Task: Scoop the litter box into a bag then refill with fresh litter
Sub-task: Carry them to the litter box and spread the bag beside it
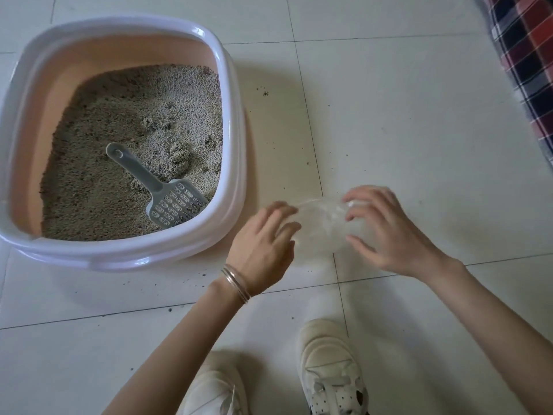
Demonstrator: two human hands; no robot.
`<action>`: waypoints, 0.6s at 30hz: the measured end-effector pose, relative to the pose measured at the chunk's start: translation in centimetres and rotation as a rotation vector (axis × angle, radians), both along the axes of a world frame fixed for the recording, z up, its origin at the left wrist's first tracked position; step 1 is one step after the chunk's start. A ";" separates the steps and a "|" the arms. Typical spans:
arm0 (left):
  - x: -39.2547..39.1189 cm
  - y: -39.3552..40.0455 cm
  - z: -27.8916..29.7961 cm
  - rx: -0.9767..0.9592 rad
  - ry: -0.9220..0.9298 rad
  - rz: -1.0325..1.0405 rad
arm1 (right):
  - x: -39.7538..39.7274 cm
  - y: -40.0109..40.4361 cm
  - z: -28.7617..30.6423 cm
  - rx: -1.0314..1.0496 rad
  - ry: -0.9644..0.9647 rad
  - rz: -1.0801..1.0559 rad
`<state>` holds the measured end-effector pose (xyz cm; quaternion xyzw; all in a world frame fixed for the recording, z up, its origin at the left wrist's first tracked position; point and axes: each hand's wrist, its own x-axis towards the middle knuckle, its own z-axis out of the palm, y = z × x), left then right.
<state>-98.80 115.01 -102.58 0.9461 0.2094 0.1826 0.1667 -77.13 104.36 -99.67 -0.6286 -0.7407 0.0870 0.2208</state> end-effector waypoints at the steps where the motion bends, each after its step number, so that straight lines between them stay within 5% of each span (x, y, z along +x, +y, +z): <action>1: 0.3 0.2 -0.2 0.034 0.021 -0.121 | -0.4 0.3 0.1 0.030 -0.075 0.171; 4: 1.3 1.2 -2.3 0.151 0.271 -0.364 | -0.3 1.8 -1.9 -0.065 -0.413 0.558; 9: 1.1 3.2 -4.1 0.207 0.684 -0.511 | 1.6 5.8 -4.7 -0.492 -0.832 0.723; 18: -1.1 3.4 -4.1 0.267 0.602 -0.385 | 6.4 4.9 -4.6 -0.335 -0.948 0.583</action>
